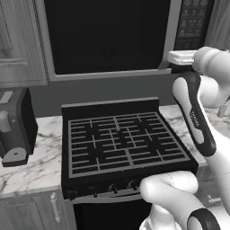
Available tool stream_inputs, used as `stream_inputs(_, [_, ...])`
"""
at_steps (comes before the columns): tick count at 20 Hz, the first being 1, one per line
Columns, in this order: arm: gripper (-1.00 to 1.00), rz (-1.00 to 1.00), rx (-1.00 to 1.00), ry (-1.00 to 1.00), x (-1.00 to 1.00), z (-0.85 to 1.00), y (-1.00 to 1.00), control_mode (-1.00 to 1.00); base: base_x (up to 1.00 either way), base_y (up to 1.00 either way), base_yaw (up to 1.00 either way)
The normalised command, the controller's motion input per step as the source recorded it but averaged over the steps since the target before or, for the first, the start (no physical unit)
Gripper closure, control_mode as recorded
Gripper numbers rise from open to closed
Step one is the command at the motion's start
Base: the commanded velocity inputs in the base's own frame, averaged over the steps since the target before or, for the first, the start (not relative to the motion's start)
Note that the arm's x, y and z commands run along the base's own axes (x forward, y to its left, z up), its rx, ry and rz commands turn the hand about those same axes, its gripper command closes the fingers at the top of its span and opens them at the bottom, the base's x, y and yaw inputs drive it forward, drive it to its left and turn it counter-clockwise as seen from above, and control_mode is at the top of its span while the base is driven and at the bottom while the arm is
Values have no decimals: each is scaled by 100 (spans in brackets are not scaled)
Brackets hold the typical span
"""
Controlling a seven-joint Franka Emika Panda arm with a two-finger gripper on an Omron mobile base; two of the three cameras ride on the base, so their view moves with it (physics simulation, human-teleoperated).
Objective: Open the microwave door.
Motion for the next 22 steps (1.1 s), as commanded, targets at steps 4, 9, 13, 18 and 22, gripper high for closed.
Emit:
stream_inputs(4, [-100,0,0,3,52,0,0,-100,0,0,0])
stream_inputs(9, [-100,0,0,2,64,0,0,-100,0,0,0])
stream_inputs(13, [-100,0,0,1,71,0,0,-100,0,0,0])
stream_inputs(18, [-100,1,0,3,68,0,0,-100,0,0,0])
stream_inputs(22, [-100,2,0,4,71,0,0,-100,0,0,0])
